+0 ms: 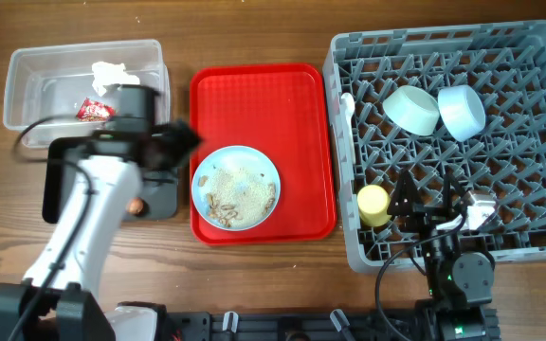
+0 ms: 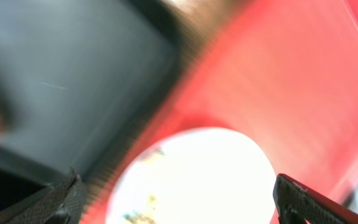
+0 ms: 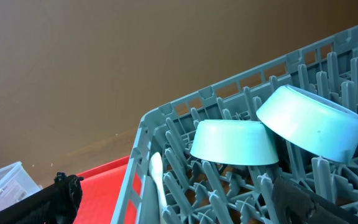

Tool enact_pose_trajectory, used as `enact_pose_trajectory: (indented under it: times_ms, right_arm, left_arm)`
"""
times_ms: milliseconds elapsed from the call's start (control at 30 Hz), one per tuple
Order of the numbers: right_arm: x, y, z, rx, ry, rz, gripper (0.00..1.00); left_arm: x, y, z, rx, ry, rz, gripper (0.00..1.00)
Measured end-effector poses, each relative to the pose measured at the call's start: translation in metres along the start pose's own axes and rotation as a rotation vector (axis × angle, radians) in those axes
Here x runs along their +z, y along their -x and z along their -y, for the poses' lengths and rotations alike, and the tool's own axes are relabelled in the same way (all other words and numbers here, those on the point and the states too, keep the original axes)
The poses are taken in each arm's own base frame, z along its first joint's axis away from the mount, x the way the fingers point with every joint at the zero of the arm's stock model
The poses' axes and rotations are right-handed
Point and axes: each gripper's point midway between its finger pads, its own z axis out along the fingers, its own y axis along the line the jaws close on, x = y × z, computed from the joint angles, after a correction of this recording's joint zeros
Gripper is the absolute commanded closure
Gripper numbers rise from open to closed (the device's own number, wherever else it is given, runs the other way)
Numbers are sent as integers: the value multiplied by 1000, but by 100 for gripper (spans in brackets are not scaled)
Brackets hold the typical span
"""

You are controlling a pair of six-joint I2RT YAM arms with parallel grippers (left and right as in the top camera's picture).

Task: Sort waste into correct bins and load items into the dishwasher rack
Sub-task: 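Grasp the carrot with the left gripper and place it on the black tray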

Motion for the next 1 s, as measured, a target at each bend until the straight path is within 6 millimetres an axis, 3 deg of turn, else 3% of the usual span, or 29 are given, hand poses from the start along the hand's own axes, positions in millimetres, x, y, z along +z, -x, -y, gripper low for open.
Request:
enact_pose_trajectory:
  times_ms: [33,67,133,233,300,367,500,567,633,767,867,1000]
  right_arm:
    - [0,0,0,0,0,0,0]
    - [0,0,0,0,0,-1,0]
    - [0,0,0,0,0,0,0]
    - [0,0,0,0,-1,0,0]
    - [0,0,0,3,-1,0,0]
    - [0,0,0,3,-1,0,0]
    - [0,0,0,6,-1,0,0]
    - [0,0,0,7,-1,0,0]
    - [0,0,0,7,-1,0,0]
    - [0,0,0,7,-1,0,0]
    - [0,0,0,7,-1,0,0]
    - [0,0,0,7,-1,0,0]
  left_arm:
    - [0,-23,28,160,-50,-19,44]
    - [2,-53,52,333,-80,-46,55]
    - [8,-94,68,537,-65,-70,63]
    - [29,-145,71,774,15,-99,71]
    - [42,-164,66,859,67,-119,85]
    - [56,-179,58,932,122,-141,86]
    - [75,-195,45,994,195,-173,82]
    - [83,-198,40,1021,234,-169,84]
    - [84,-195,43,1031,243,-144,96]
    - [86,-188,51,1045,239,-89,96]
    - [82,-188,49,1051,262,-98,96]
    - [60,-183,52,1077,312,-128,96]
